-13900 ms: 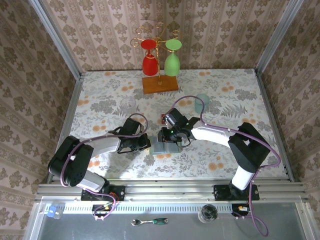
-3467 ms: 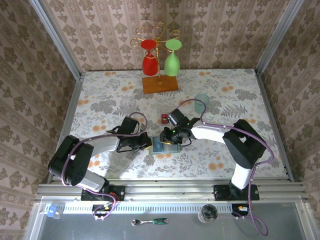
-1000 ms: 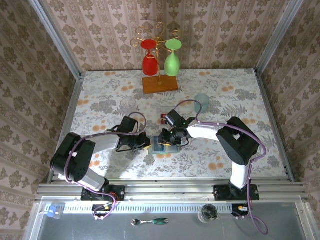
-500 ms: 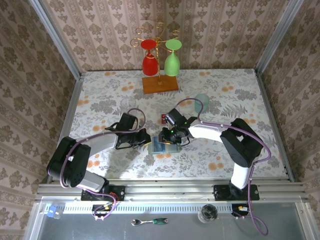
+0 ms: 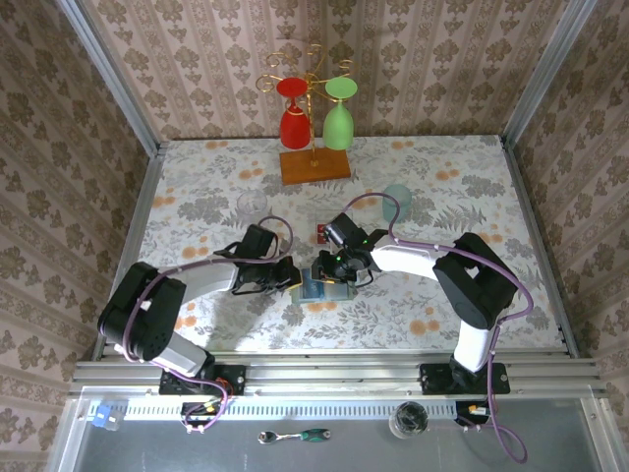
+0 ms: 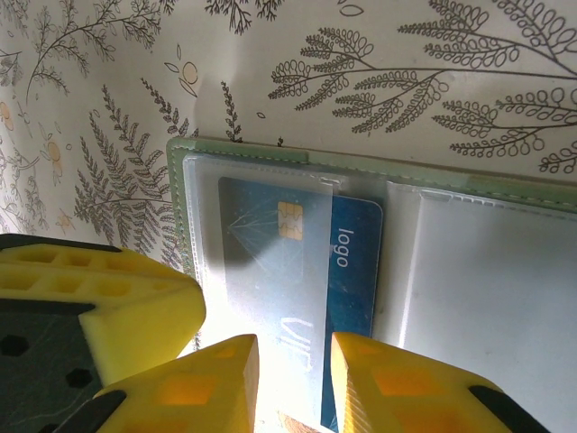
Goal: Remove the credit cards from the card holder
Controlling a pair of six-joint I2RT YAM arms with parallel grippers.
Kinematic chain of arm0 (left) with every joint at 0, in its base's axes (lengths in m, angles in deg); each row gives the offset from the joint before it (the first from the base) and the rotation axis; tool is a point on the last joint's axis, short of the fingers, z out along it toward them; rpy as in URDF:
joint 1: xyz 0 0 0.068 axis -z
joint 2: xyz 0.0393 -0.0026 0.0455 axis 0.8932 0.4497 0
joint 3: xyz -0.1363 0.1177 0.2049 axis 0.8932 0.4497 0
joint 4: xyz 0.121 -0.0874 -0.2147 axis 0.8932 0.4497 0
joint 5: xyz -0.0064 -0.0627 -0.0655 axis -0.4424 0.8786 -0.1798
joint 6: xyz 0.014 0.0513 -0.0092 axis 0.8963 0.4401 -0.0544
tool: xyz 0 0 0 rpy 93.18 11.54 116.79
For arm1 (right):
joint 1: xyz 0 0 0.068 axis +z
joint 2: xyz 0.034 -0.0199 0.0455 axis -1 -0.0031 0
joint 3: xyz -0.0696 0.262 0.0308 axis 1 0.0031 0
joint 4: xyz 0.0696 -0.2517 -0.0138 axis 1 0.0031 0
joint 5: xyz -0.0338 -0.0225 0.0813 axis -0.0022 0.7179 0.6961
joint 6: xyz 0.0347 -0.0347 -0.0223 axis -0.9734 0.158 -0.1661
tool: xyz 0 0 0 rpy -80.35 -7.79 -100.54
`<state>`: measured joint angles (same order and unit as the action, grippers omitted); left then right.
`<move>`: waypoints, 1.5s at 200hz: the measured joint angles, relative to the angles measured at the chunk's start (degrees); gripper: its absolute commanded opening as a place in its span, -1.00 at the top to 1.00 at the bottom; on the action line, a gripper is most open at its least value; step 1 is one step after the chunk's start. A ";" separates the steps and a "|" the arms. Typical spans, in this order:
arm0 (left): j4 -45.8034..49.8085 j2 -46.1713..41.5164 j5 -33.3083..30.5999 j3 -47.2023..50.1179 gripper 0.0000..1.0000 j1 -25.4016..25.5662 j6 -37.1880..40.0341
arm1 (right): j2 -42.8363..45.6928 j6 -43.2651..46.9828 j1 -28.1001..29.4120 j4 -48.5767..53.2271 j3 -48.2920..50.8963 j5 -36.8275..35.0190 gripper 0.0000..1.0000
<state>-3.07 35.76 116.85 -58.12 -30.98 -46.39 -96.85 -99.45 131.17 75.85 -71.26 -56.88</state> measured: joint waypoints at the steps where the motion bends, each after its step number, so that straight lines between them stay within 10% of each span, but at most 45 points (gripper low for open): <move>1: 0.00 0.04 0.00 0.00 1.00 0.00 0.00 | 0.00 0.00 -0.02 0.00 0.00 0.00 0.44; 300: 0.28 1.46 -0.87 -0.24 1.00 0.68 -0.37 | -1.62 -1.36 -1.01 -4.24 3.06 1.73 0.43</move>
<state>-2.78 37.22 115.98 -58.36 -30.30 -46.76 -98.46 -100.81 130.16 71.61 -68.20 -55.15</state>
